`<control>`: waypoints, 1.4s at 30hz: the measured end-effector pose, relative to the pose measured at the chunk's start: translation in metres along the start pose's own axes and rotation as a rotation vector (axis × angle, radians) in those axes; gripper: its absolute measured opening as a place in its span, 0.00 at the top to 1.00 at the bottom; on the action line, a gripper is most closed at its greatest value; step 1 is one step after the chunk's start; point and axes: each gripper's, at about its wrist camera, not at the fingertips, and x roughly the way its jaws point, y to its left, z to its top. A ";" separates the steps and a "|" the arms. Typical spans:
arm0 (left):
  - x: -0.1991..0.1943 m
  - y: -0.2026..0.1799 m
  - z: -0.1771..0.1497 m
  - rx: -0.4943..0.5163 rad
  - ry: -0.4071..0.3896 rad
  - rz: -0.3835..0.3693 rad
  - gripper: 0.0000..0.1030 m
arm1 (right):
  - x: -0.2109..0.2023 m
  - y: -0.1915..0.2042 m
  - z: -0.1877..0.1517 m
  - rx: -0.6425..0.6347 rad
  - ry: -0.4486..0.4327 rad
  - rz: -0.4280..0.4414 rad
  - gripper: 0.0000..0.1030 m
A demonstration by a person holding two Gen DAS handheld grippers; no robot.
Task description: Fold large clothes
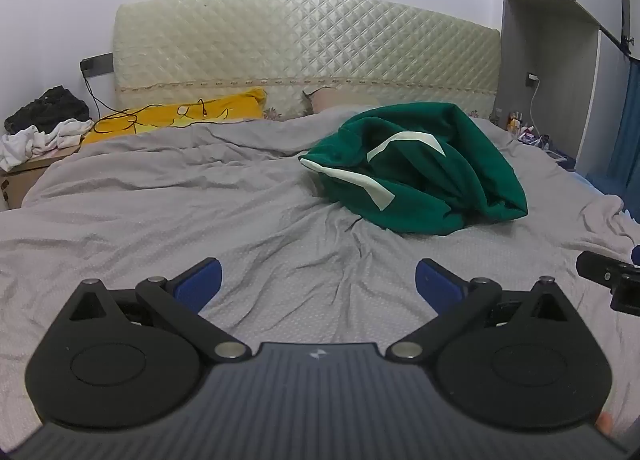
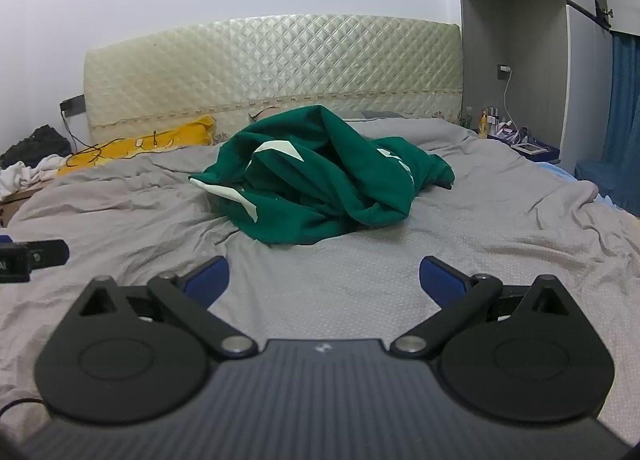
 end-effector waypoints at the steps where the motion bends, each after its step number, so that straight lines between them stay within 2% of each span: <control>1: 0.000 0.000 0.000 -0.002 -0.001 -0.002 0.00 | 0.000 0.001 0.000 -0.001 0.000 0.000 0.00; 13: -0.005 0.002 -0.001 0.002 -0.011 -0.011 0.00 | 0.000 0.007 0.000 0.016 -0.015 -0.002 0.00; 24: -0.008 0.002 0.000 0.004 -0.014 -0.017 0.00 | -0.004 0.002 -0.001 0.029 -0.088 0.026 0.00; 29: -0.008 0.000 -0.001 0.024 -0.008 -0.017 0.00 | 0.000 0.002 -0.001 0.025 -0.033 0.018 0.00; 42: -0.020 -0.003 -0.007 0.064 -0.024 -0.011 0.00 | -0.013 0.004 0.001 0.018 -0.094 0.028 0.00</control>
